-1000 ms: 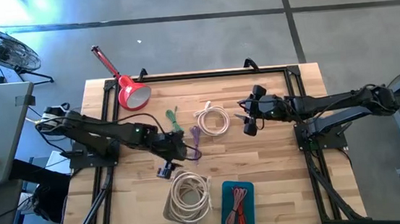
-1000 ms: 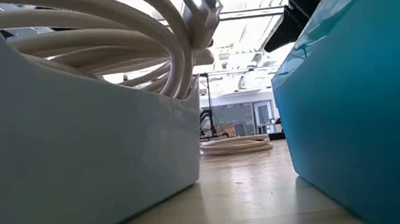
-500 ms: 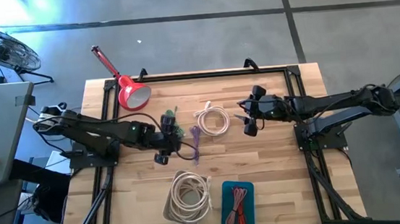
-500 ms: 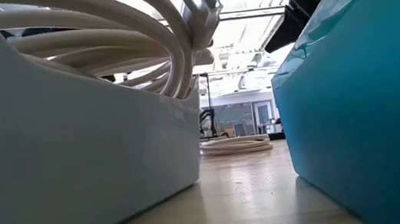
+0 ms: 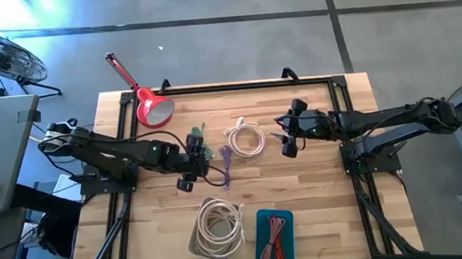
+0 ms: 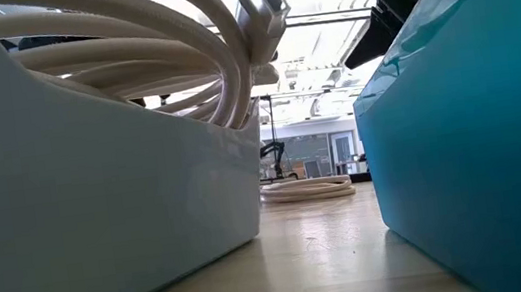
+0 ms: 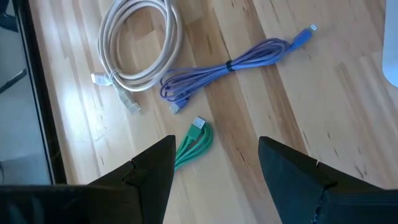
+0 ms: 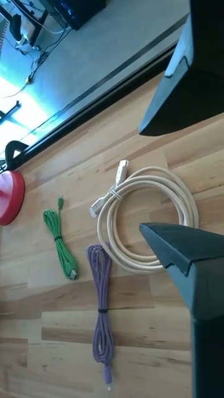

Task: Pick & Place USB Port
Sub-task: Put the green USB cable into the blue bin

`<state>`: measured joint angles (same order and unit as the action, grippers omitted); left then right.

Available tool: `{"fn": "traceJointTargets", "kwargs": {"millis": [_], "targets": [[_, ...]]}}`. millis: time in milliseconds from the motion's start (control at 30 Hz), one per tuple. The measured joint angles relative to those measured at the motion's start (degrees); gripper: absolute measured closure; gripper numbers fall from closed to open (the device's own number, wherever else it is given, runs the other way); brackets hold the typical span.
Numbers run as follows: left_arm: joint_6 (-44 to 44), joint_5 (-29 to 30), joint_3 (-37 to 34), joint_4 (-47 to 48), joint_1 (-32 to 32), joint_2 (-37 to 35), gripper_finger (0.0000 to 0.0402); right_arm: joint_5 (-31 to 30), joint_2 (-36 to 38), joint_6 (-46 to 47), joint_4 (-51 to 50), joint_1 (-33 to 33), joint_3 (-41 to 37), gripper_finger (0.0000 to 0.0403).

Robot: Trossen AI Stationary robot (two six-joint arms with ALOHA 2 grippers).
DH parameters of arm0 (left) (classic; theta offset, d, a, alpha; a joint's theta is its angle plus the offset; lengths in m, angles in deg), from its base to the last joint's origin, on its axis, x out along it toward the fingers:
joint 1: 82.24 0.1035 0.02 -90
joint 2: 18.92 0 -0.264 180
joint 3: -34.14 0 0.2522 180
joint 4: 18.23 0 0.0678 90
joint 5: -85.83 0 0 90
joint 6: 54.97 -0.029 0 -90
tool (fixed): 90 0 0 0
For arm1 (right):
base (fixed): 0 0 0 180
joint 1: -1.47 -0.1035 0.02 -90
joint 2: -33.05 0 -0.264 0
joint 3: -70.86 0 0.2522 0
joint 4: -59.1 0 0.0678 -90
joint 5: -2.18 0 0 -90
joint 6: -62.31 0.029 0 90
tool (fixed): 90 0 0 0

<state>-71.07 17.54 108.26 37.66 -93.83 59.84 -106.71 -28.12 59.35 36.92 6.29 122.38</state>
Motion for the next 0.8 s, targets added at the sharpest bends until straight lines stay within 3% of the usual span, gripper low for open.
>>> {"fn": "traceJointTargets", "kwargs": {"millis": [333, 500, 800], "targets": [[-1.5, -2.7, 1.7, 2.9, 0.8, -0.6, 0.0179, 0.7, 0.0, 0.0, 0.0, 0.0, 0.0, 0.0171], [-4.7, -0.4, 5.6, 7.1, 2.6, -0.6, 0.0179, 0.7, 0.0, -0.7, 0.3, 0.0, 0.0, 0.0171], [-15.0, -6.5, 9.2, 11.2, 13.8, -0.7, 0.0179, 0.7, 0.0, -1.4, 0.3, 0.0, 0.0, 0.0171]]}}
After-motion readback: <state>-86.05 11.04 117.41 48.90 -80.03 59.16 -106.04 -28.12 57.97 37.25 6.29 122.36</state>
